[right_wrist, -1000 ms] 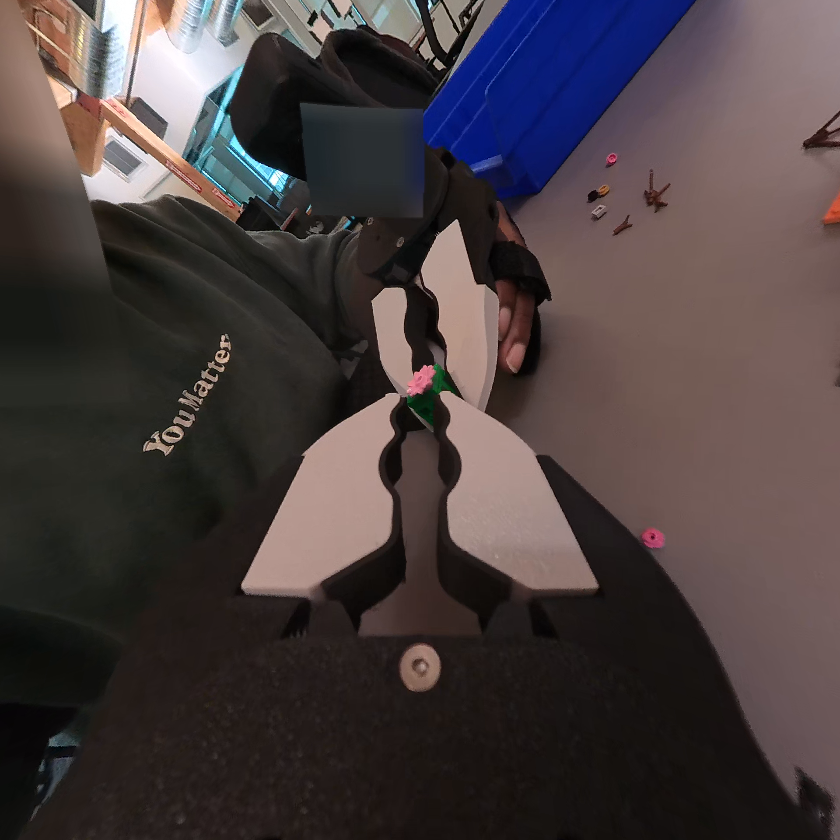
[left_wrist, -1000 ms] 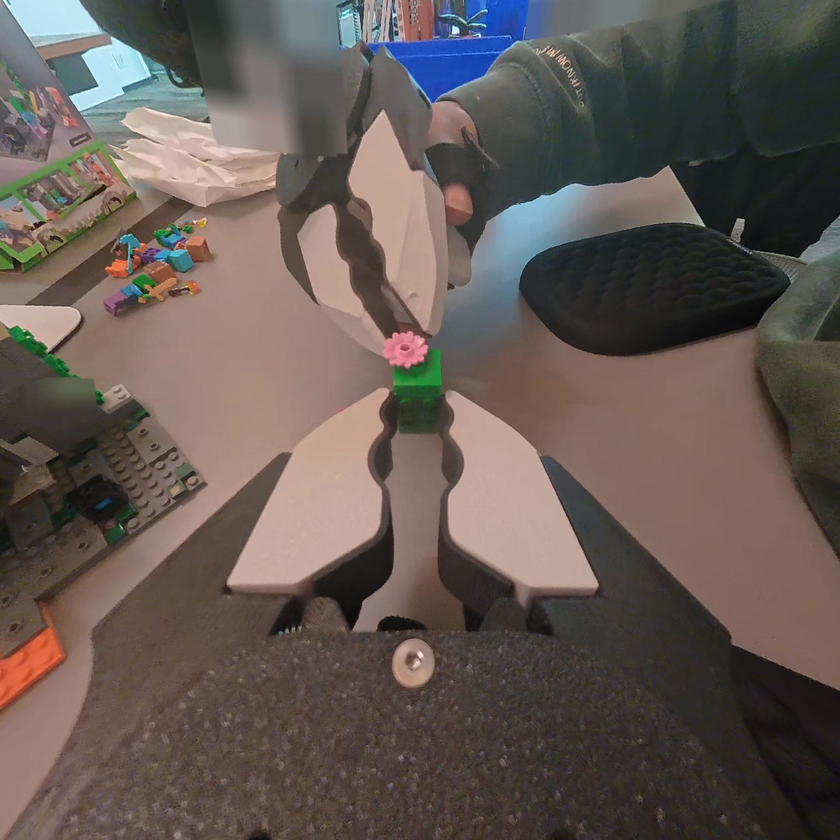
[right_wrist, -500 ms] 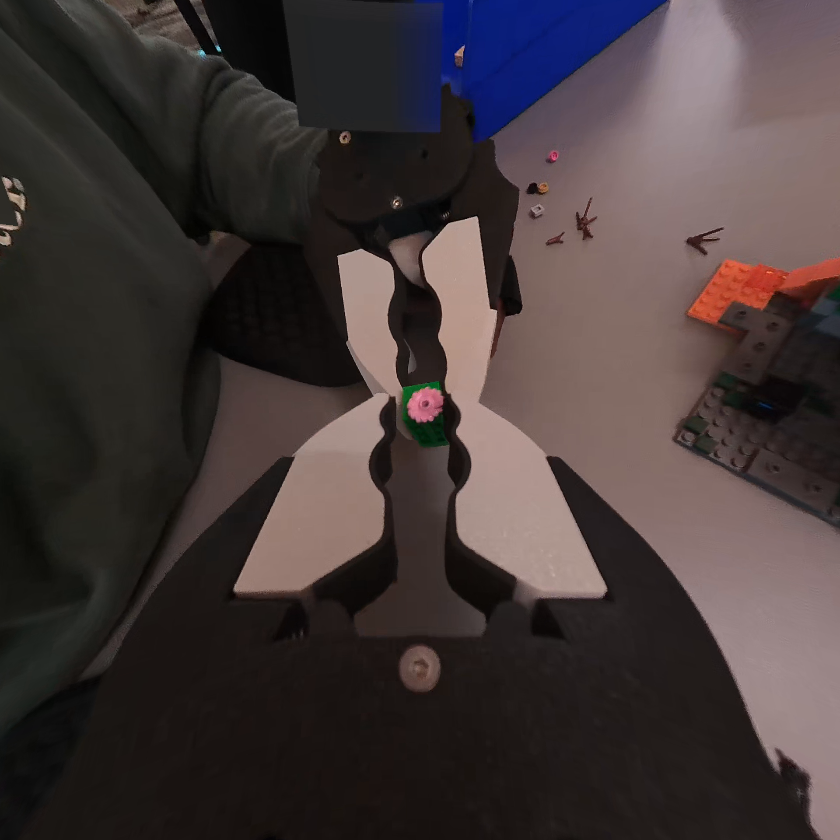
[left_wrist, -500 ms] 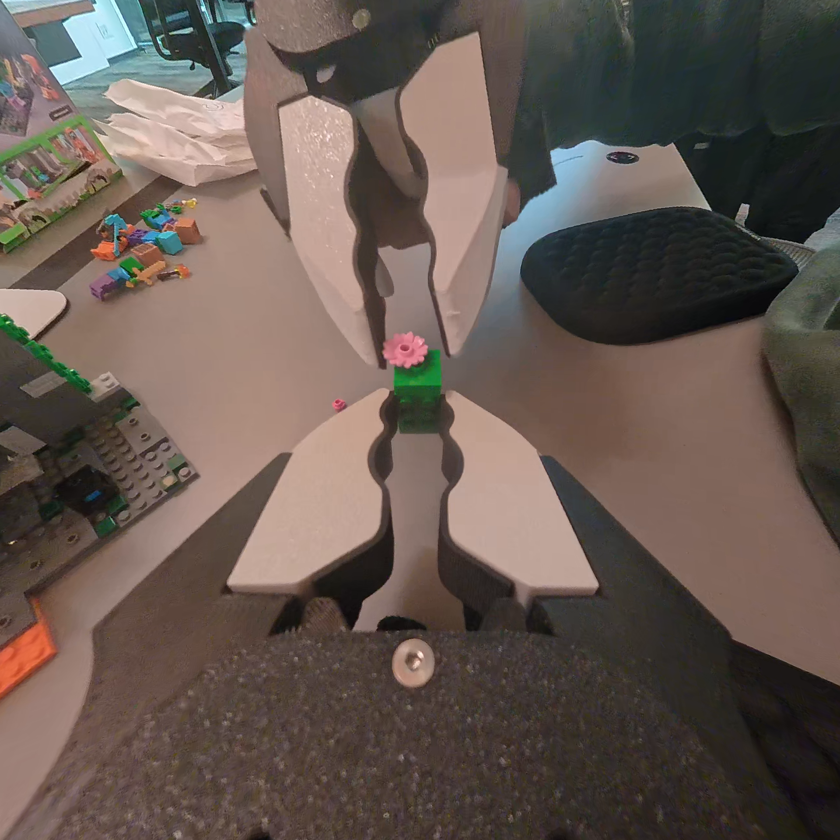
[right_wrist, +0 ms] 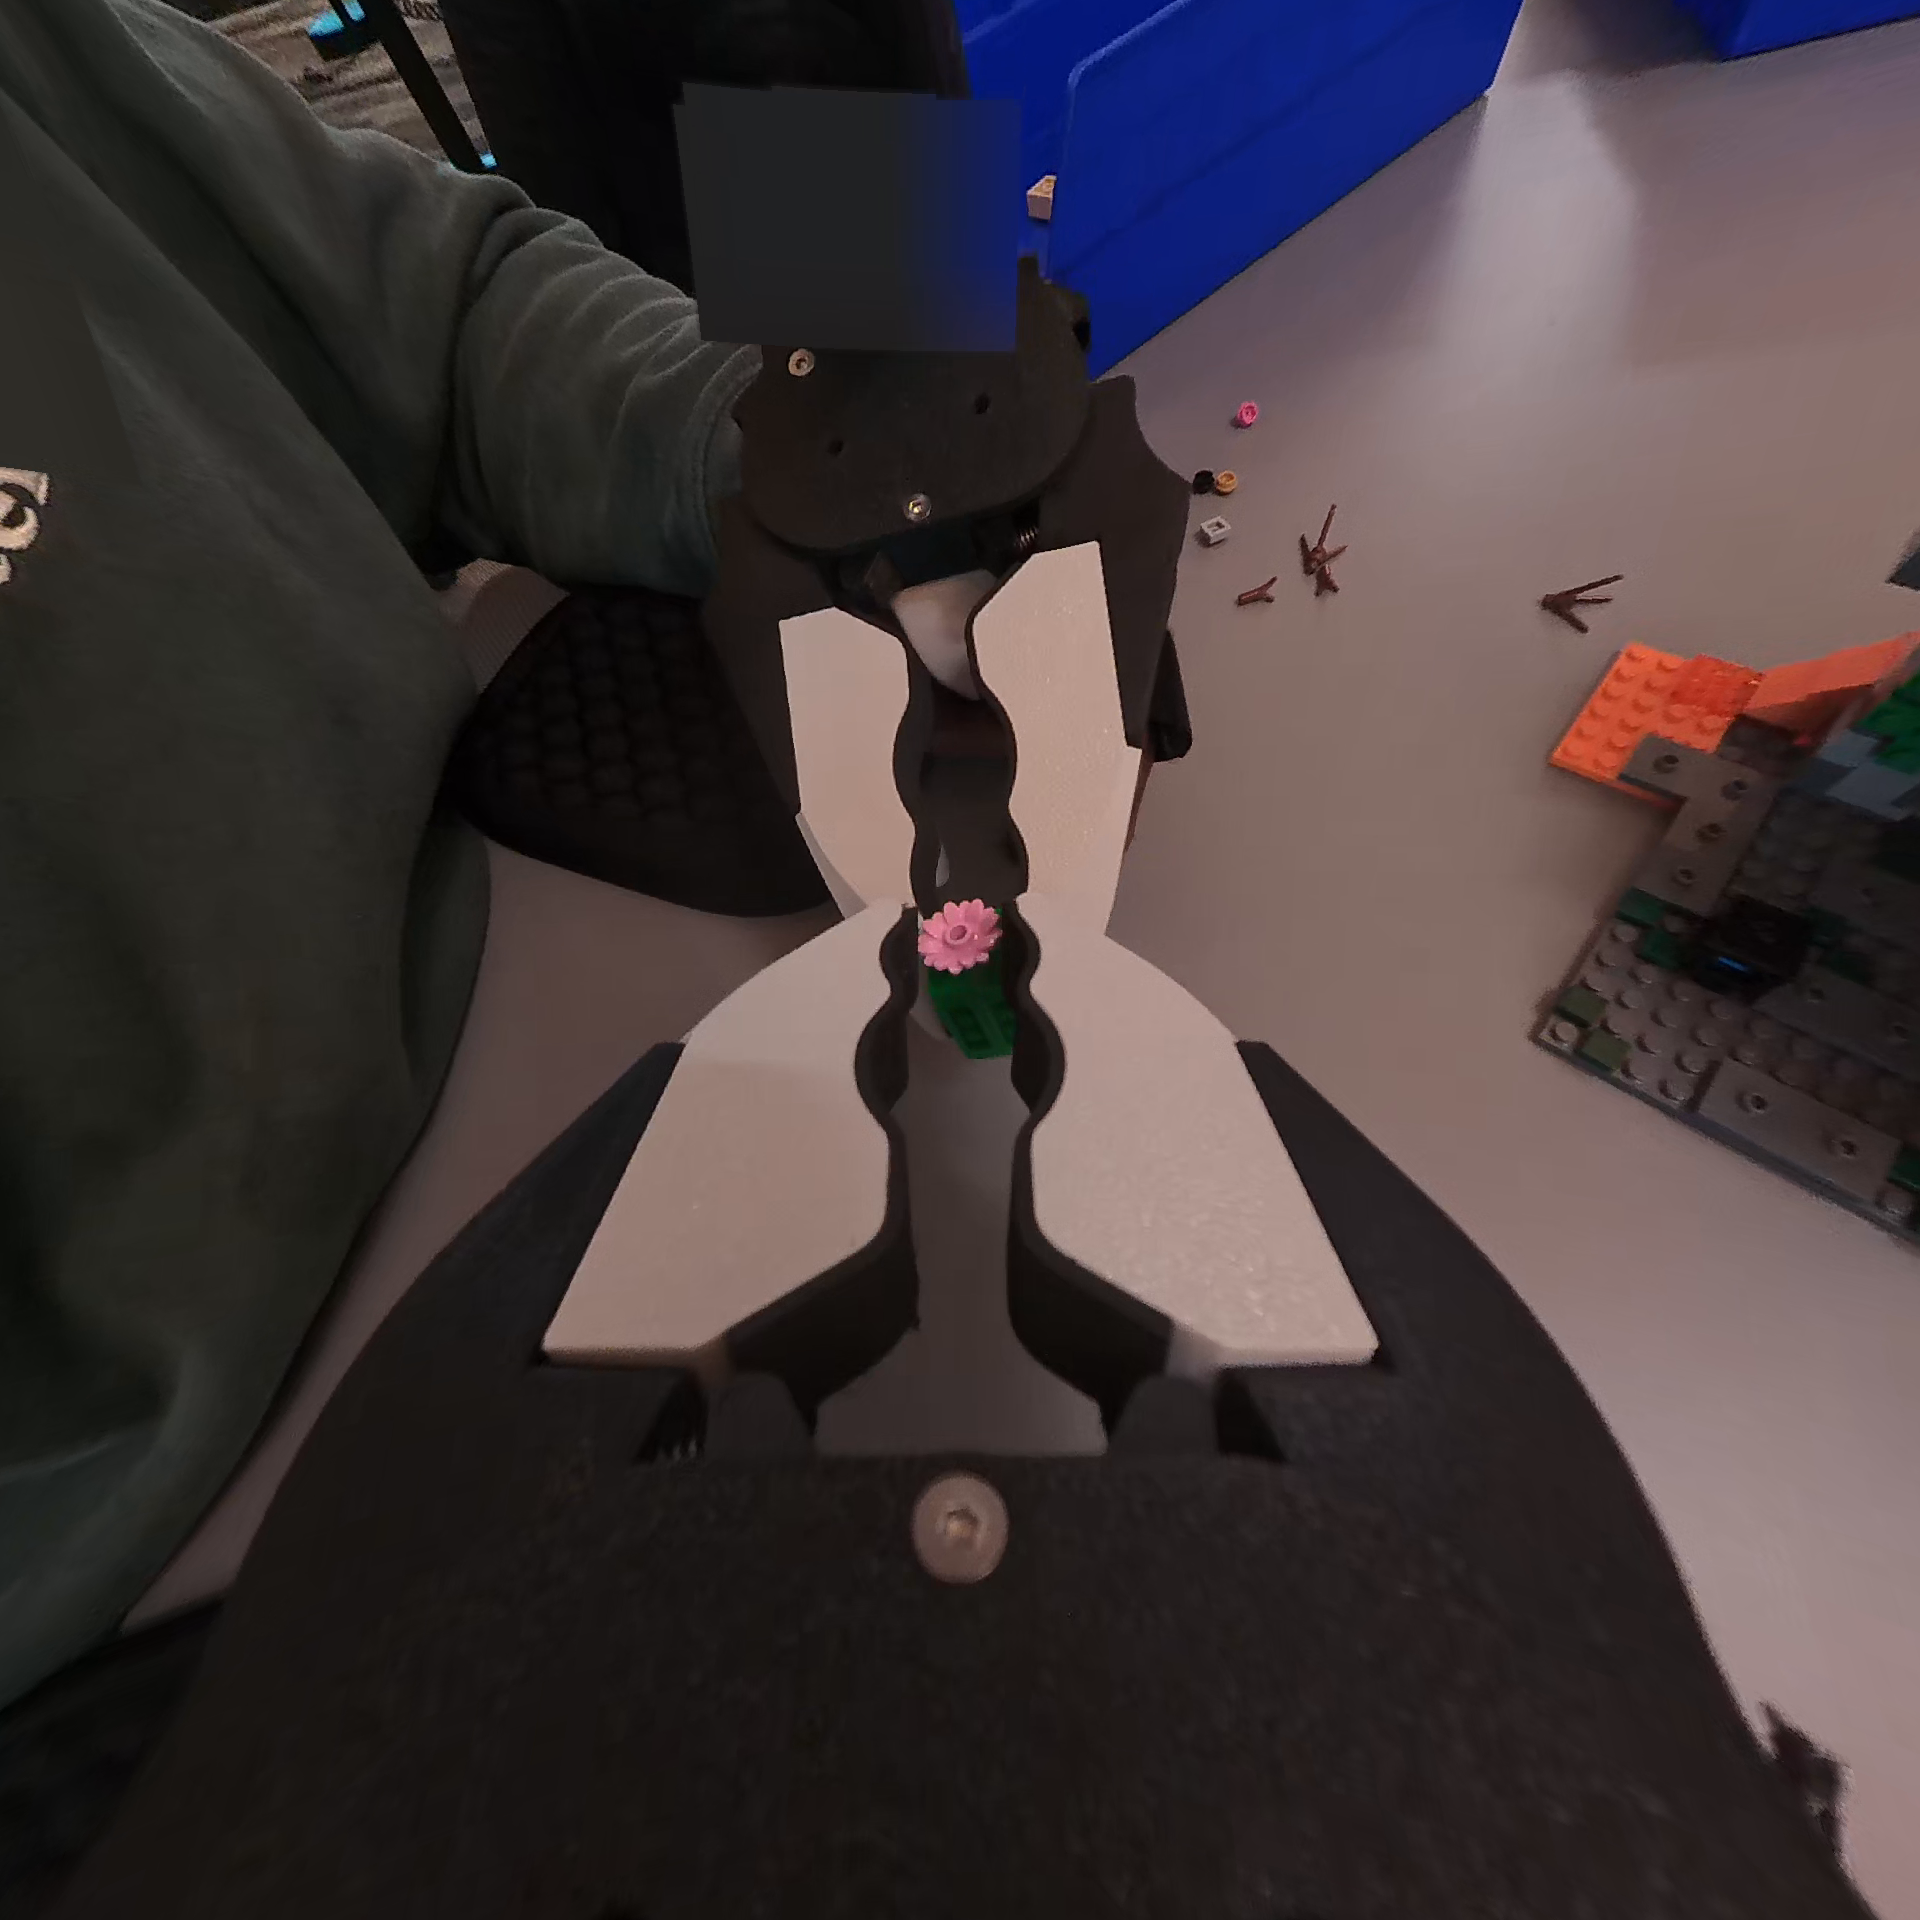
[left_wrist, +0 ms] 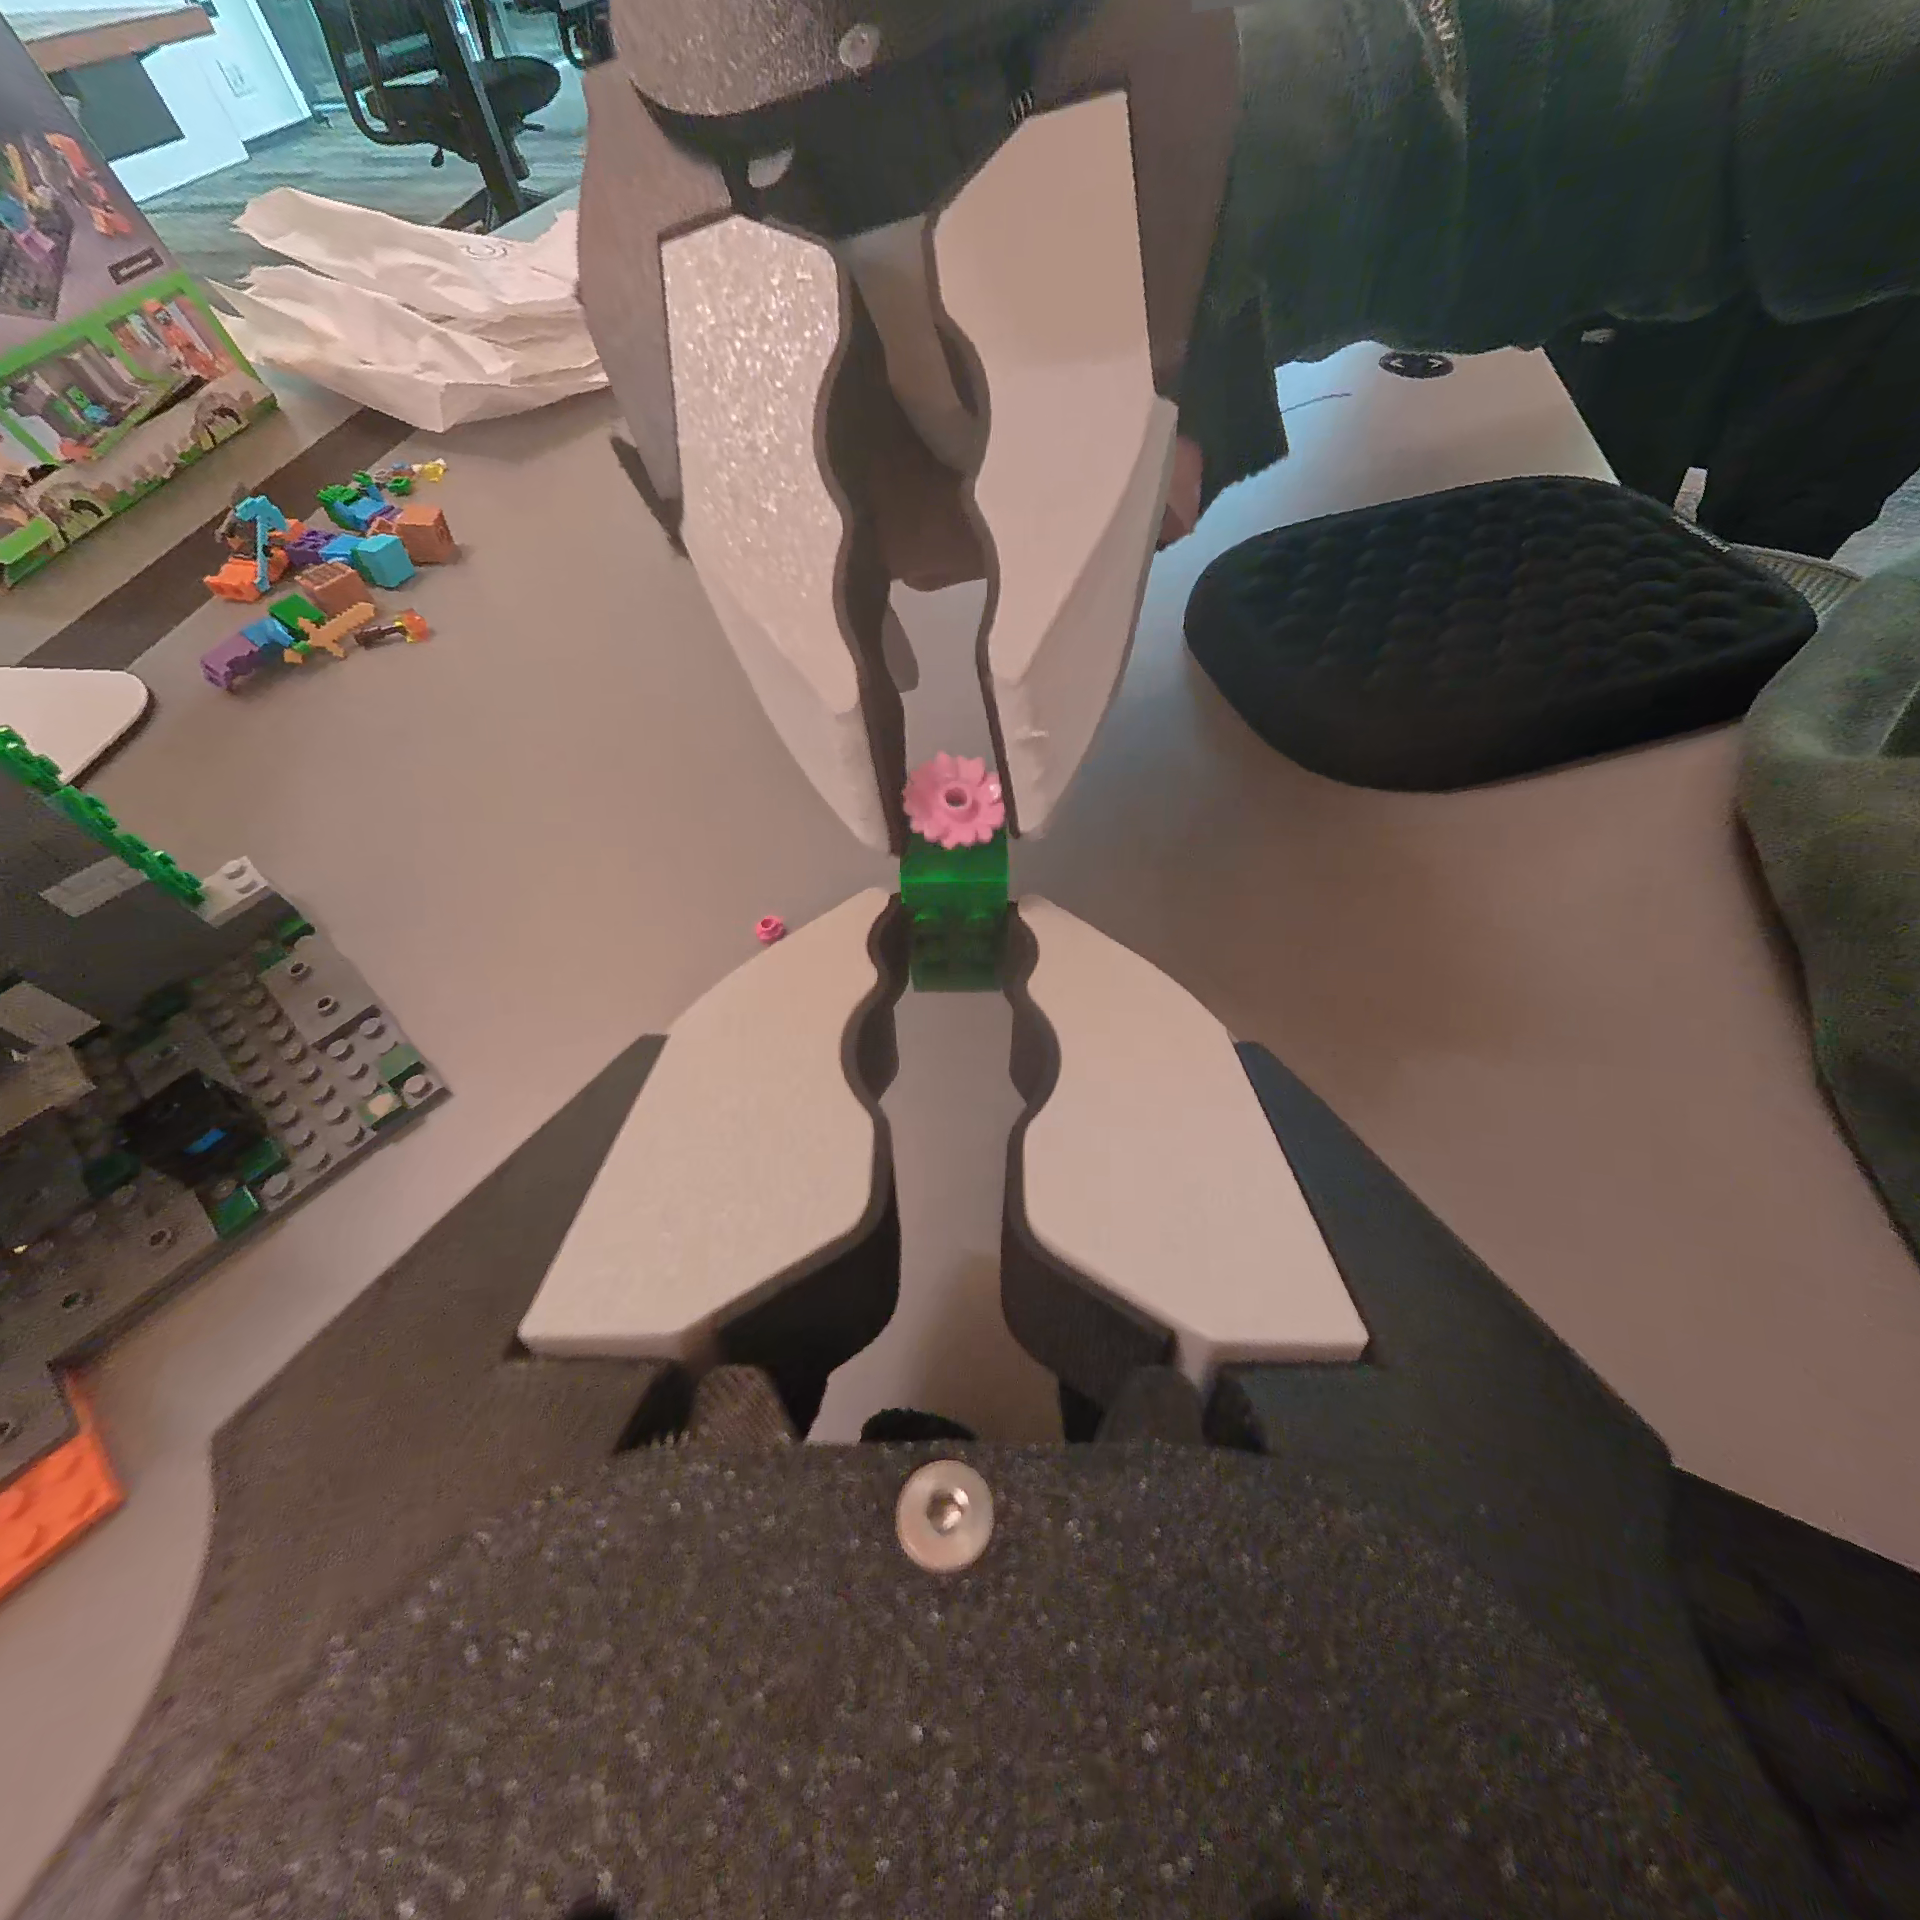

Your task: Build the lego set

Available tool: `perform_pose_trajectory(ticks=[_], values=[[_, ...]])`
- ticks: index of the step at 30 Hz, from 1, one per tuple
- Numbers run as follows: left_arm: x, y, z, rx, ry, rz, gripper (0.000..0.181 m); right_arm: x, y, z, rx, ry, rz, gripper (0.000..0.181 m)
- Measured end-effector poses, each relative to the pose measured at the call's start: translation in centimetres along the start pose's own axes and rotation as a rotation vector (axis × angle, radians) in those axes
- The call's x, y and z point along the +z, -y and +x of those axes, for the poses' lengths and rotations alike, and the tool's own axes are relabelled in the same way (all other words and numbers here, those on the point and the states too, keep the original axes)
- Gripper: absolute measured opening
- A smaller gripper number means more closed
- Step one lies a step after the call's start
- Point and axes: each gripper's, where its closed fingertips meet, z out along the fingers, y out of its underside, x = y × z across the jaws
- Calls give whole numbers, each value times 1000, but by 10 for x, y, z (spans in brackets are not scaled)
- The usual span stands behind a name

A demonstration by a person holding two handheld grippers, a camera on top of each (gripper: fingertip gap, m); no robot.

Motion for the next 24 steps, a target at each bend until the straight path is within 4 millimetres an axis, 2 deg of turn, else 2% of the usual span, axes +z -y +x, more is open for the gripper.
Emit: perform_pose_trajectory(ticks=[24], values=[[1, 0, 1, -3, -4, 8, 17, 0, -1, 0, -6, 4, 37, 15]])
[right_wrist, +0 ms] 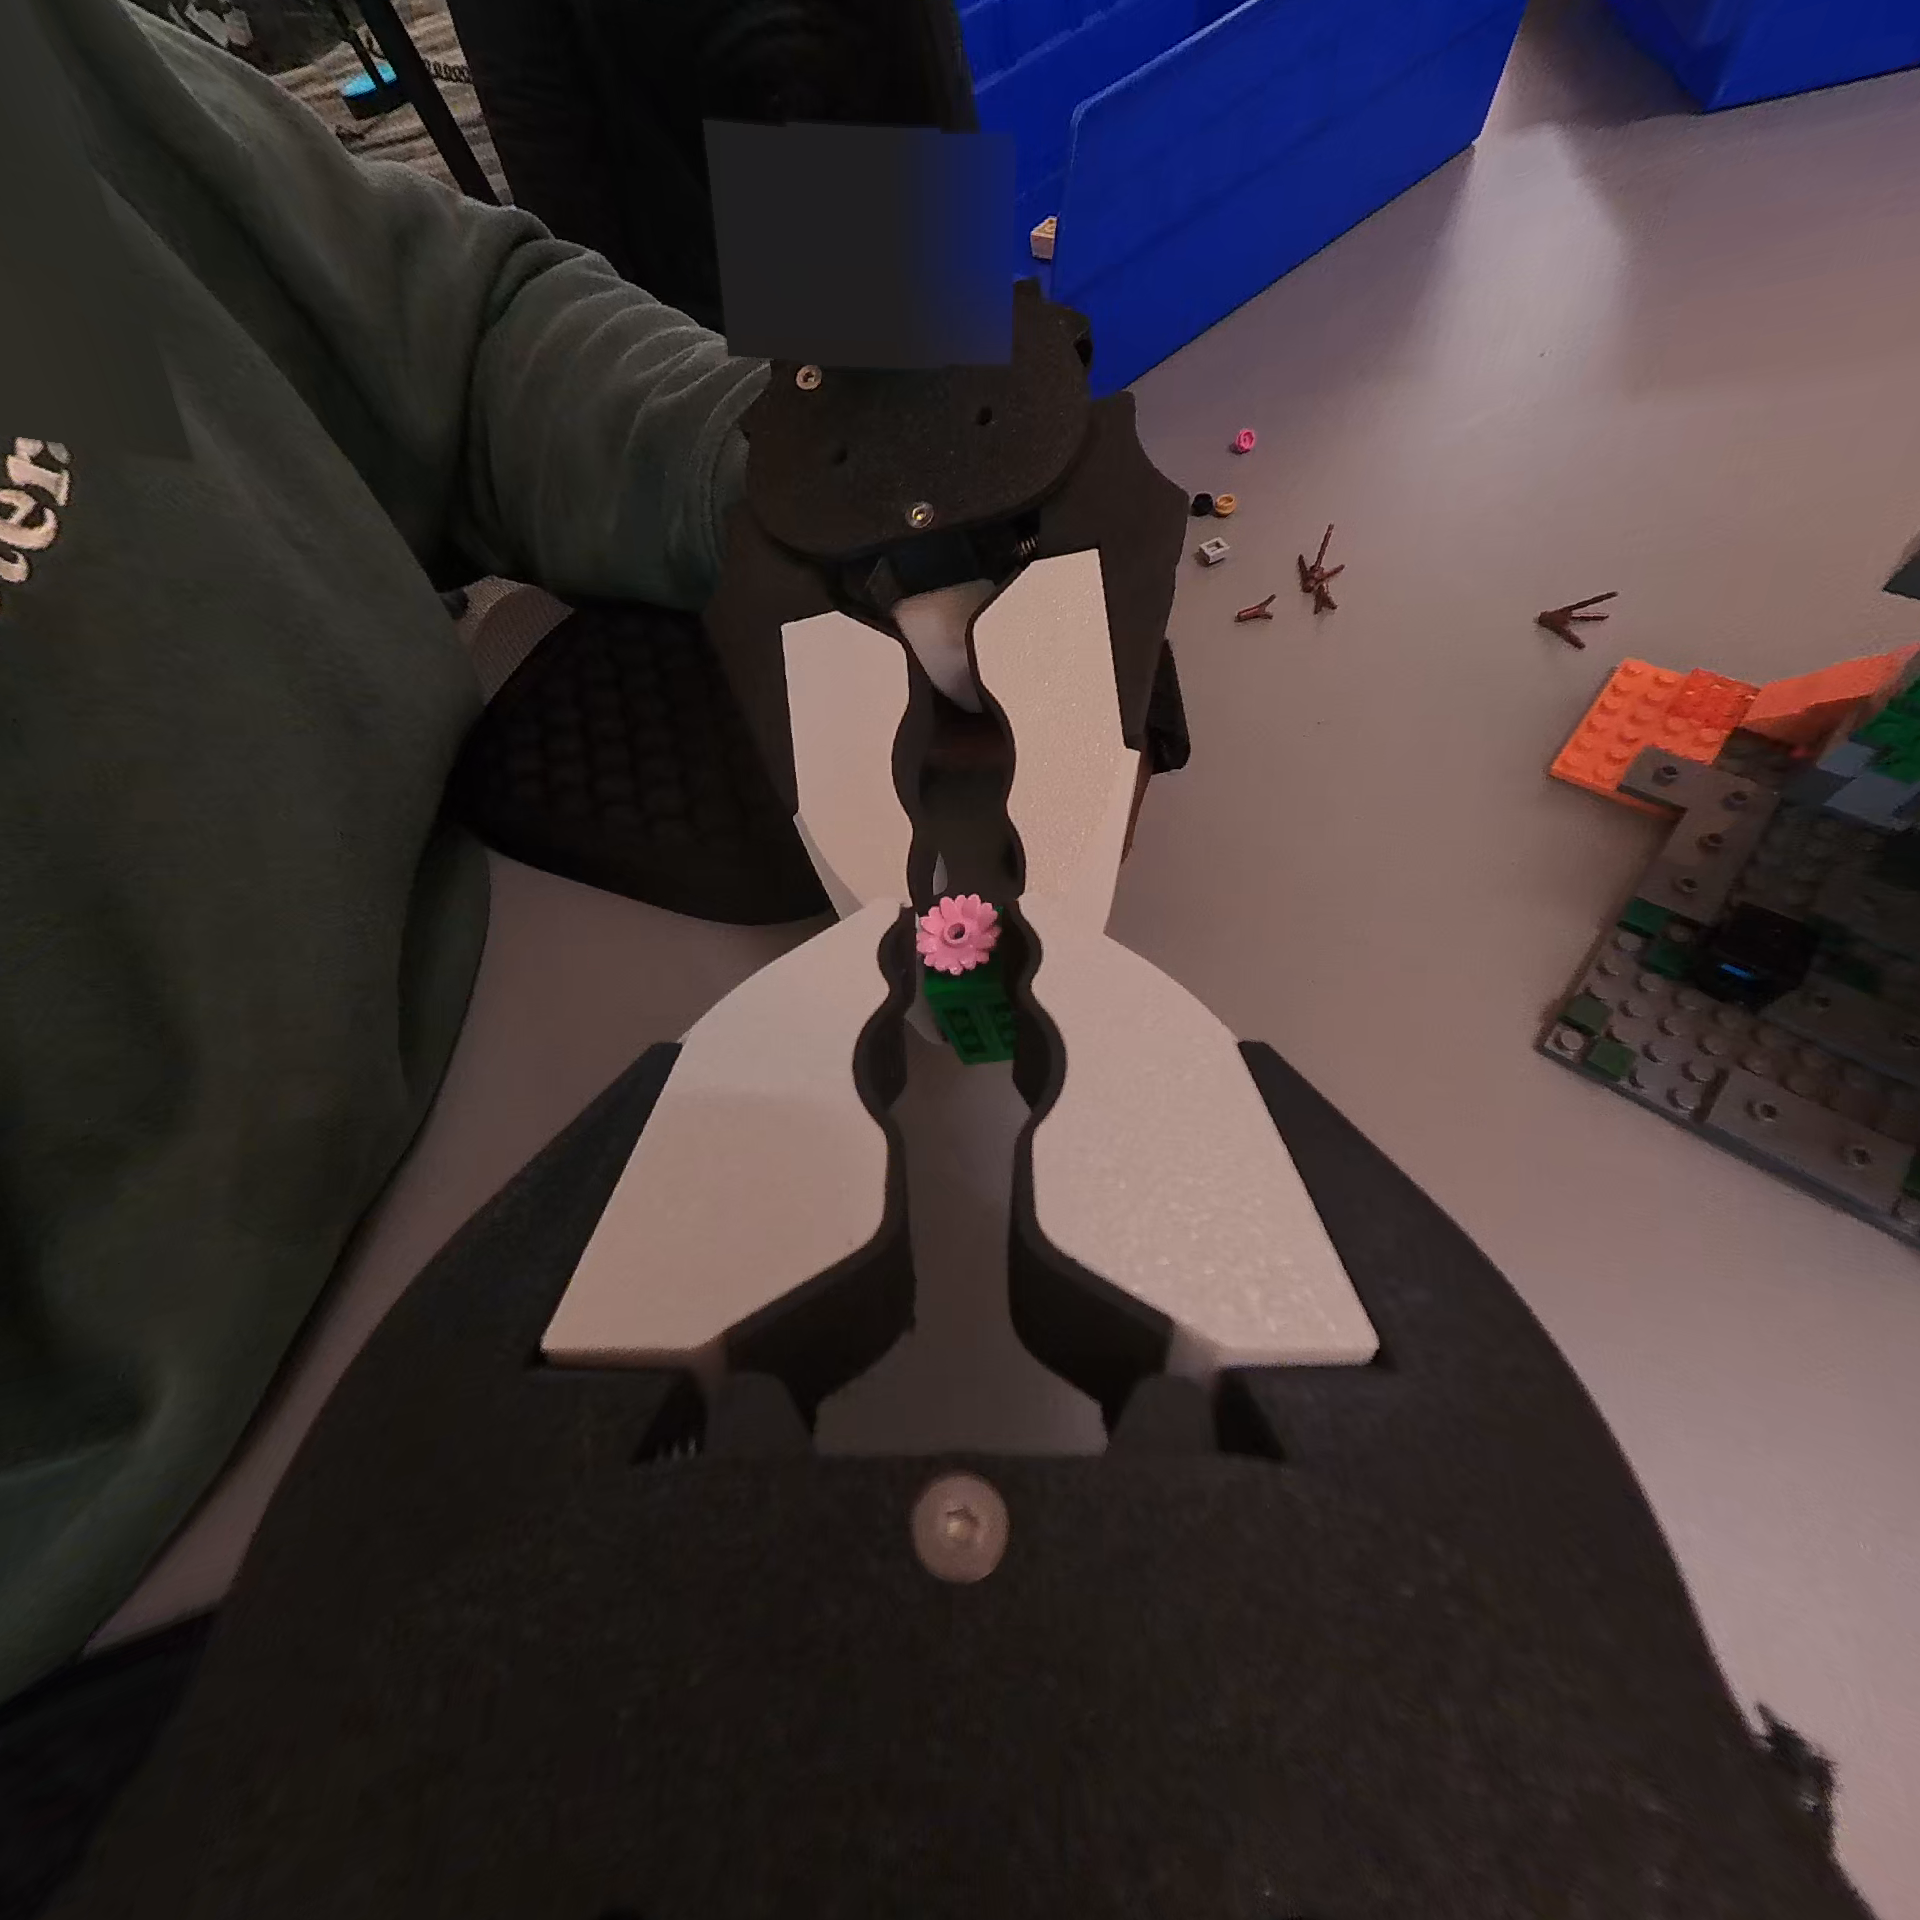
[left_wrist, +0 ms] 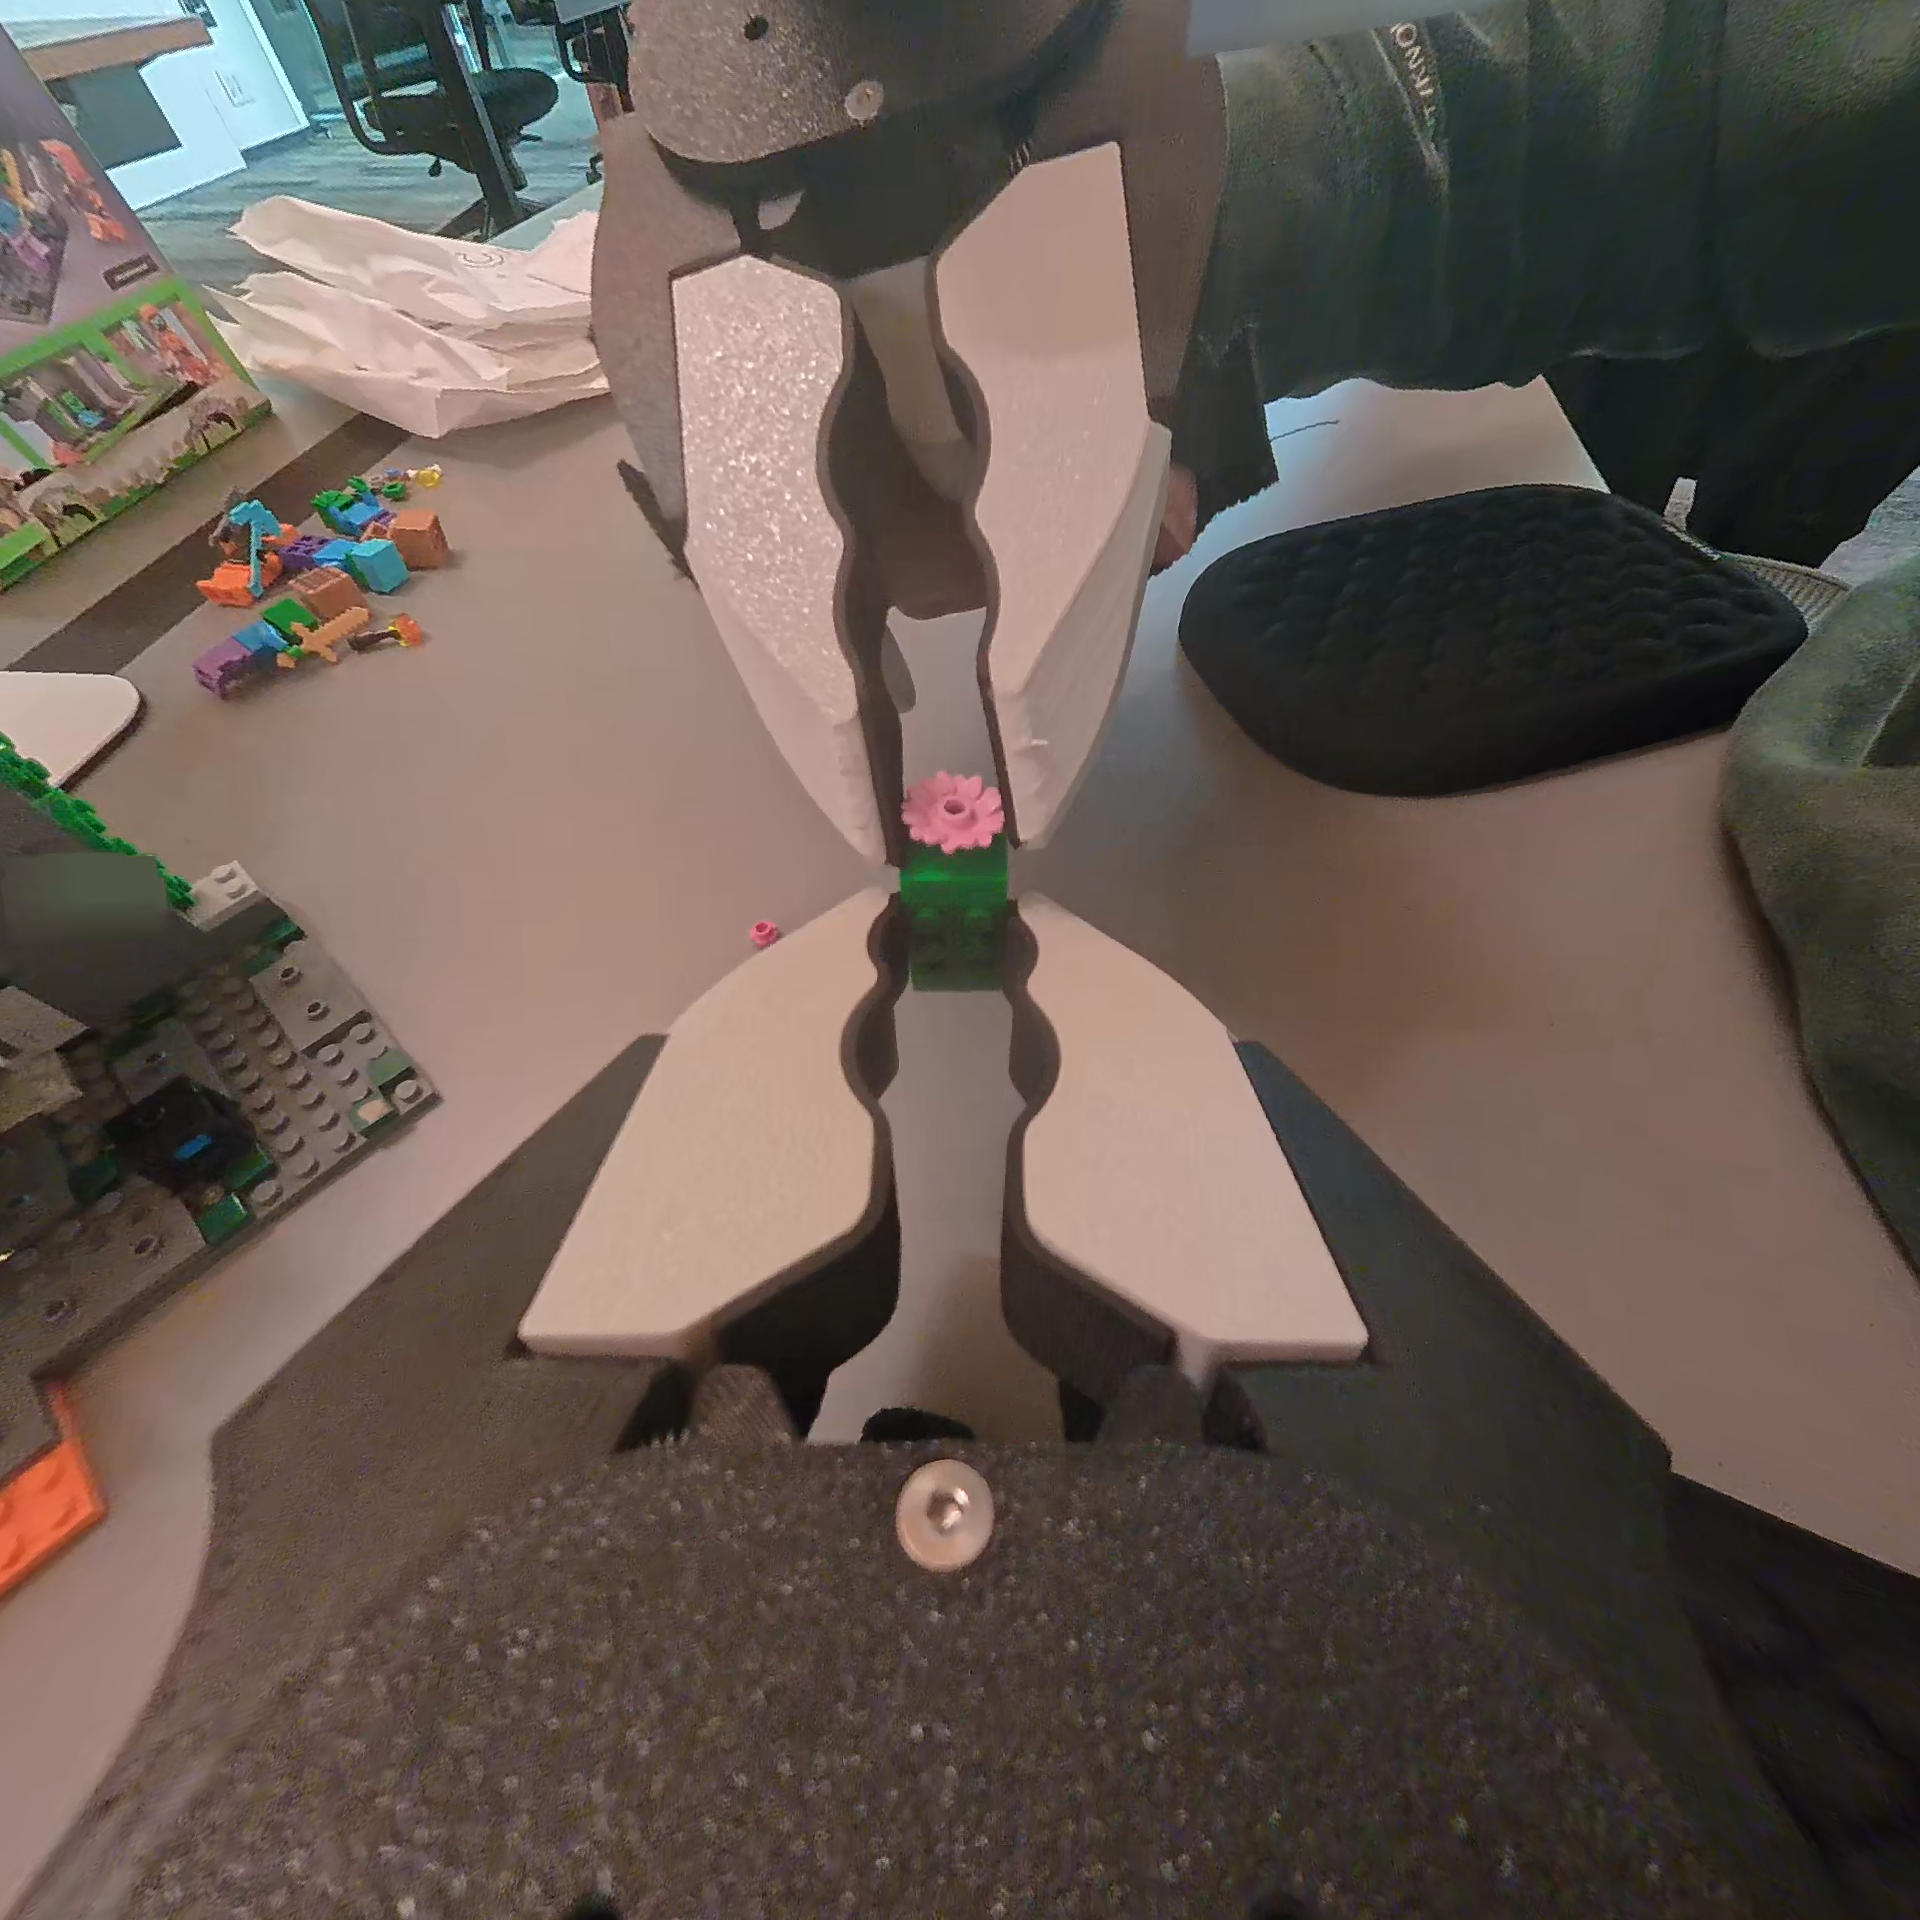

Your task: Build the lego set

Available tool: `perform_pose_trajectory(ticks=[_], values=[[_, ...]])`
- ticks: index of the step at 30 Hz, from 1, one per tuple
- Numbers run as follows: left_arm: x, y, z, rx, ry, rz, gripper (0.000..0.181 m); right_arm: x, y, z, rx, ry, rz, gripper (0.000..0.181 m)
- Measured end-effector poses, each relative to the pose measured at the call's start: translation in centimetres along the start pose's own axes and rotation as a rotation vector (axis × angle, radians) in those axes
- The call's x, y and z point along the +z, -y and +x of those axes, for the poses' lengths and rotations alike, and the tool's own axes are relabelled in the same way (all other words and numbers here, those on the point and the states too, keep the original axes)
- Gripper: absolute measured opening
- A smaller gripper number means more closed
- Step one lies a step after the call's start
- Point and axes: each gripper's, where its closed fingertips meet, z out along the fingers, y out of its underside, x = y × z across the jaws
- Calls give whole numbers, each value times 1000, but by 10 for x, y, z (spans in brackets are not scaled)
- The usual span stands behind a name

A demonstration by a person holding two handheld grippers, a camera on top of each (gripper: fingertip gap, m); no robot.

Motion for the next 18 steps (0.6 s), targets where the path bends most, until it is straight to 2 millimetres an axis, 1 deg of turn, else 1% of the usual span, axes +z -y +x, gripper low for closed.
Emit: perform_pose_trajectory(ticks=[18], values=[[0, 0, 0, -3, -2, 2, 17, 0, 1, 0, 6, 3, 8, 16]])
